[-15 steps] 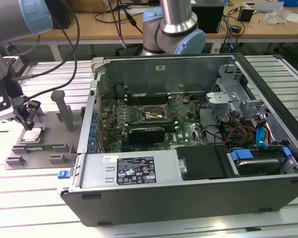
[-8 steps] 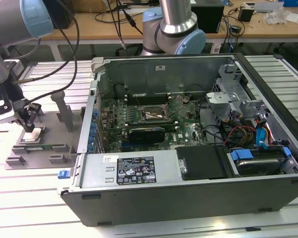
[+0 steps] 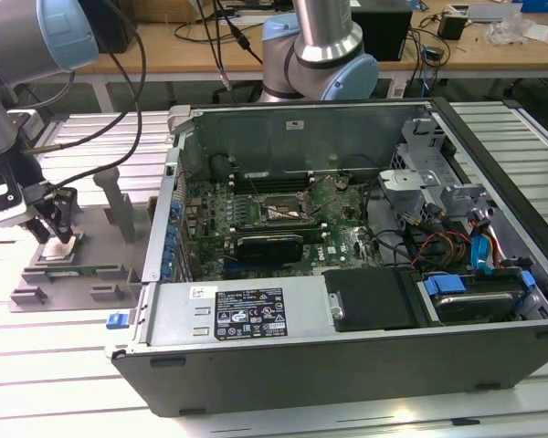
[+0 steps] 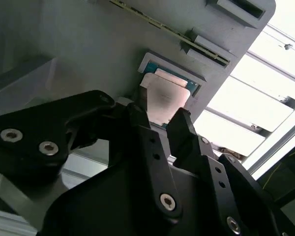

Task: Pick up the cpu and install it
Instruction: 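Pick up the cpu and move it towards the insertion slot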

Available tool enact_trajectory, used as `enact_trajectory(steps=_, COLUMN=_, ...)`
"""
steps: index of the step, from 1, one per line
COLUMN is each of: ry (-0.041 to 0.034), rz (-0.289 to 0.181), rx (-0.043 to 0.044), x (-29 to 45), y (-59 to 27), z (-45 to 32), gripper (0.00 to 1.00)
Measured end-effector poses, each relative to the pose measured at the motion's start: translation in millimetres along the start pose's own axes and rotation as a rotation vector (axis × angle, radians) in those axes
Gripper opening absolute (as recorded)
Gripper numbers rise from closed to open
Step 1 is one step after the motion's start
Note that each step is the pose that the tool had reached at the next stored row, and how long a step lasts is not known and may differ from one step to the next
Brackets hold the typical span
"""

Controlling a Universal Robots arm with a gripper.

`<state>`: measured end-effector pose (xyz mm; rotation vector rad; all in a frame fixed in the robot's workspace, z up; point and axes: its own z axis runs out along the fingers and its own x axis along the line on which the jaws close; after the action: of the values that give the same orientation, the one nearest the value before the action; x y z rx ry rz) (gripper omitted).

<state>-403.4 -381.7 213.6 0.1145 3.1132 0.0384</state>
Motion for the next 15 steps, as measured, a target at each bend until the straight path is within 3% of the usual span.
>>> enact_trajectory(steps=3, ry=-0.0001, rz=0.000, rx=0.0000, x=0.0, y=0.0, z=0.0, gripper=0.60)
enact_trajectory(steps=4, ry=-0.0003, rz=0.000, rx=0.0001, x=0.2, y=0.0, z=0.0, gripper=0.60)
enact_trajectory(steps=7, ry=-0.0234, rz=-0.007, rx=-0.0022, x=2.2, y=-0.2, z=1.3, gripper=0.60)
enact_trajectory(steps=8, ry=-0.0267, rz=-0.010, rx=-0.0025, x=2.5, y=-0.3, z=1.8, gripper=0.60)
enact_trajectory(steps=11, ry=-0.0293, rz=-0.015, rx=-0.0030, x=5.1, y=-0.6, z=5.2, gripper=0.60)
enact_trajectory(steps=15, ry=-0.0292, rz=-0.015, rx=-0.0030, x=9.2, y=-1.2, z=15.4, gripper=0.60)
